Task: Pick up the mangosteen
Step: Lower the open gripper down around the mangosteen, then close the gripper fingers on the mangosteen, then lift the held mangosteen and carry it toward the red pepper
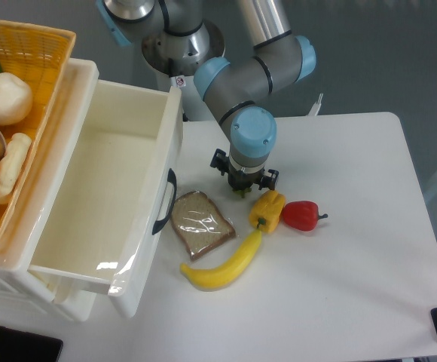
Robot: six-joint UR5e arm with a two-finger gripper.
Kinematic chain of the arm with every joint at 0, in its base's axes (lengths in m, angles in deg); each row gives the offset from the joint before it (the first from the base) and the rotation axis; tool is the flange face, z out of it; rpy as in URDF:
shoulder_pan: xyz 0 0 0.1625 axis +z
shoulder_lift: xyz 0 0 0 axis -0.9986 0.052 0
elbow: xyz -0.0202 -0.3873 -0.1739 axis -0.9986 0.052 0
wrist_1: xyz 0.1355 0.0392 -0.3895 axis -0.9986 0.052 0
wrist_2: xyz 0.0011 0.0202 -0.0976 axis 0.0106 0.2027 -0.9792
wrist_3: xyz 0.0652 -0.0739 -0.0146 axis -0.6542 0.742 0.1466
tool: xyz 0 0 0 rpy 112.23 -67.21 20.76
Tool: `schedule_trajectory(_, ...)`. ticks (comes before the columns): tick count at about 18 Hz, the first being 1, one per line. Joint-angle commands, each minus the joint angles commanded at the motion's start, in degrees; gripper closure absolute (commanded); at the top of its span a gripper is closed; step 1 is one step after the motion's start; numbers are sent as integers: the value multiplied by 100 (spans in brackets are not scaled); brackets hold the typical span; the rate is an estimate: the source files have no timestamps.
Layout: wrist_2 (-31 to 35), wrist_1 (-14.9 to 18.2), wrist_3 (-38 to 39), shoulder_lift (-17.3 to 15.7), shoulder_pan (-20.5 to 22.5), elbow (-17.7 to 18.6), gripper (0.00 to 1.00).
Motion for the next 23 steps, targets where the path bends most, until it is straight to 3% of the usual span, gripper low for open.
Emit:
schedule_trajectory(4, 105, 0, -9, 18, -9, -9, 0)
schedule_trajectory(5, 105, 0, -18, 26, -9, -18, 5)
schedule_trajectory(6, 105, 0, -18, 35, -9, -35, 17)
schedule_trajectory(8, 114, 0, -44, 44, -9, -35, 34)
schedule_trajectory(13, 106, 9, -184, 70, -9, -123, 69)
schedule_trajectory(15, 105, 18, -403, 62, 0, -211, 77)
schedule_trajectory(18, 105, 149, -729, 18, 79, -316, 83)
schedule_trajectory(23, 18, 1045, -896, -70, 228, -983, 83)
